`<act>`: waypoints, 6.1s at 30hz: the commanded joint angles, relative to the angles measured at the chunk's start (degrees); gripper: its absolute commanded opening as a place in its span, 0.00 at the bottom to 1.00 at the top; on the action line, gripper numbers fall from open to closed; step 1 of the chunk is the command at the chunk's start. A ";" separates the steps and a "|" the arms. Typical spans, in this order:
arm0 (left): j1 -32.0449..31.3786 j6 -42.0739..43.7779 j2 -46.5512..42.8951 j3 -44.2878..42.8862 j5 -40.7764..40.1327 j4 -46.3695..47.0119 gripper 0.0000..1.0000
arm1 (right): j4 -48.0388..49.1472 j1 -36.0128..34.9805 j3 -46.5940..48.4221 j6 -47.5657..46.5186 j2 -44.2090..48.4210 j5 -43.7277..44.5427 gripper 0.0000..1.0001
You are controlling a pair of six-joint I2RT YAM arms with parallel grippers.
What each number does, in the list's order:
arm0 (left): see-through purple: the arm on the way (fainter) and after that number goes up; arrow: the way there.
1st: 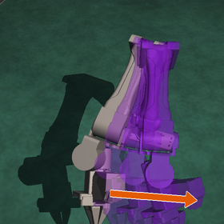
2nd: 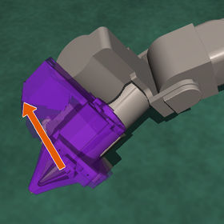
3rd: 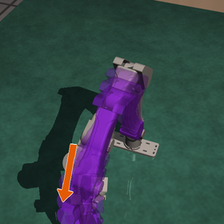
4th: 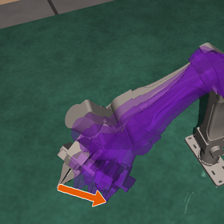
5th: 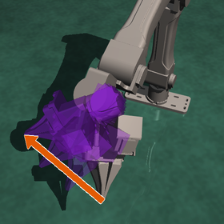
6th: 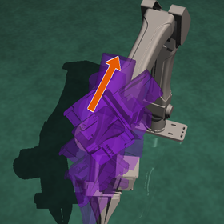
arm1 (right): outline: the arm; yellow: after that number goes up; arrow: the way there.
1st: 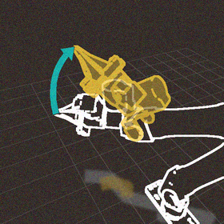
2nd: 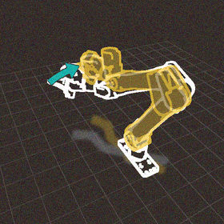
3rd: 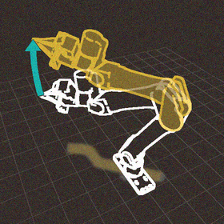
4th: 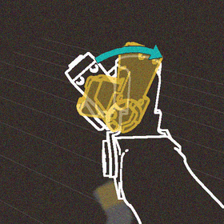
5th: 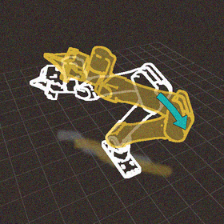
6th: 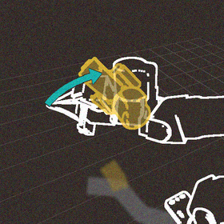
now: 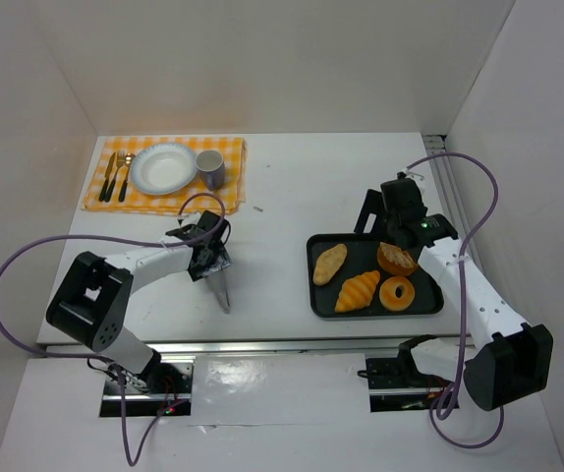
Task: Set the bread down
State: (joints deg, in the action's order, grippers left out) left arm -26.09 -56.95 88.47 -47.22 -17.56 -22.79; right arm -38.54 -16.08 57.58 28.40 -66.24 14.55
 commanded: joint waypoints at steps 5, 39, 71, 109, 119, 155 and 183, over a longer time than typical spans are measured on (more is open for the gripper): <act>-3.52 3.25 -5.38 1.26 -0.53 -5.06 0.40 | 2.33 -0.10 0.43 -0.45 1.11 -0.83 1.00; -33.15 31.03 8.91 -37.05 35.40 -8.42 0.66 | -6.37 -1.33 26.71 -3.71 5.94 3.56 1.00; -37.01 21.61 29.31 -54.90 31.10 -7.01 0.66 | -6.89 -1.33 26.71 -4.76 6.47 2.60 1.00; -24.29 23.11 2.25 -38.49 34.88 -8.24 0.00 | -6.37 -1.33 26.18 -4.23 6.47 3.30 1.00; -4.43 26.45 -8.56 -35.92 33.30 -13.85 0.00 | -5.31 -0.80 26.18 -4.23 6.47 2.15 1.00; 39.53 17.92 16.13 -51.83 29.52 -9.91 0.66 | -5.75 -0.80 28.37 -3.18 3.13 2.68 1.00; 2.09 38.13 19.71 -38.63 30.82 -9.81 0.55 | -5.66 -0.80 26.79 -2.65 3.57 -1.01 1.00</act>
State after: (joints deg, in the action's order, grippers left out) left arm -23.62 -20.69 105.12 -83.26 9.69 -32.53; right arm -44.23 -17.21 83.37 25.87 -63.68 14.06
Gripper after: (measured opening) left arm 0.539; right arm 0.999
